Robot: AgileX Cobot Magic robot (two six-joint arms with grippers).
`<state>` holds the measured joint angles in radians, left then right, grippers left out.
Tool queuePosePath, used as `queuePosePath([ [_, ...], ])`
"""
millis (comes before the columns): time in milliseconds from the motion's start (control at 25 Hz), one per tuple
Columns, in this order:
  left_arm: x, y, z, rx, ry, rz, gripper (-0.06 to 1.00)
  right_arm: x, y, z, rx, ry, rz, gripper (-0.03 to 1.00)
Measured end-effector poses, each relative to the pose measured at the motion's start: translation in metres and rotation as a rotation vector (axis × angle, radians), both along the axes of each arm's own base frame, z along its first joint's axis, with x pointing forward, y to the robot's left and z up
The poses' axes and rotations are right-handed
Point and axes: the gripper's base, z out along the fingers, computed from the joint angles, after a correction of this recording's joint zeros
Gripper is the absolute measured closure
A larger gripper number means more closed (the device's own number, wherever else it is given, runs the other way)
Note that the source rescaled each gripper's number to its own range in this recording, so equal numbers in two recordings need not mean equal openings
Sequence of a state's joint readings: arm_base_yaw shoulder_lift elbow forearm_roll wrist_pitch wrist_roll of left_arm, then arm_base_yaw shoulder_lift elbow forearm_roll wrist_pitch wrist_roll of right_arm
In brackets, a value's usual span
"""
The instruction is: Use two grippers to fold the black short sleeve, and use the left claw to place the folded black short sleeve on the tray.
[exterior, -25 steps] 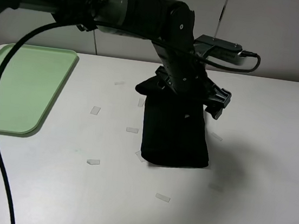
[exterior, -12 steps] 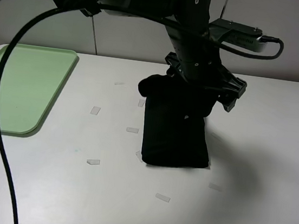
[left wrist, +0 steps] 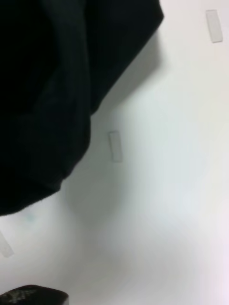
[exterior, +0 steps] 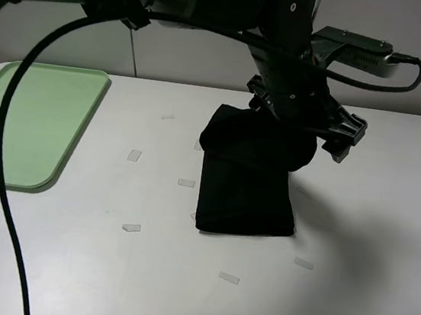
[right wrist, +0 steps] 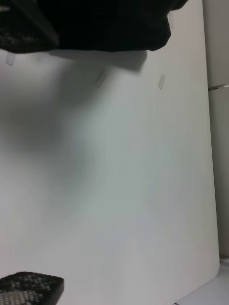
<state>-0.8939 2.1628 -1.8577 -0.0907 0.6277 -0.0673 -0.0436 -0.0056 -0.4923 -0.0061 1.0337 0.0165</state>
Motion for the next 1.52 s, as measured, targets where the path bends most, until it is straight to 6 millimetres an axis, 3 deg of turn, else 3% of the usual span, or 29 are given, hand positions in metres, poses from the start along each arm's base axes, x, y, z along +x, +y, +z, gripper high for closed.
queuePosePath([
  [200, 0.003, -0.003, 0.006, -0.041, -0.043, -0.006, -0.05, 0.0, 0.0, 0.0, 0.0, 0.0, 0.0, -0.03],
  [360, 0.005, -0.009, -0.002, -0.064, -0.051, -0.002, -0.05, 0.0, 0.0, 0.0, 0.0, 0.0, 0.0, -0.03],
  [640, 0.001, -0.034, -0.061, -0.067, -0.018, -0.01, -0.05, 0.0, 0.0, 0.0, 0.0, 0.0, 0.0, -0.03],
  [760, 0.002, -0.038, -0.079, -0.069, 0.004, 0.002, -0.05, 0.0, 0.0, 0.0, 0.0, 0.0, 0.0, -0.03],
  [920, 0.003, -0.04, -0.089, -0.078, 0.017, 0.009, -0.05, 0.0, 0.0, 0.0, 0.0, 0.0, 0.0, -0.03],
  [1120, 0.004, -0.042, -0.078, -0.097, 0.004, -0.001, -0.05, 0.0, 0.0, 0.0, 0.0, 0.0, 0.0, -0.03],
  [1360, 0.001, -0.039, -0.023, -0.118, -0.007, -0.03, -0.06, 0.0, 0.0, 0.0, 0.0, 0.0, 0.0, -0.03],
  [1520, 0.001, -0.024, -0.003, -0.063, 0.035, -0.037, -0.06, 0.0, 0.0, 0.0, 0.0, 0.0, 0.0, -0.03],
])
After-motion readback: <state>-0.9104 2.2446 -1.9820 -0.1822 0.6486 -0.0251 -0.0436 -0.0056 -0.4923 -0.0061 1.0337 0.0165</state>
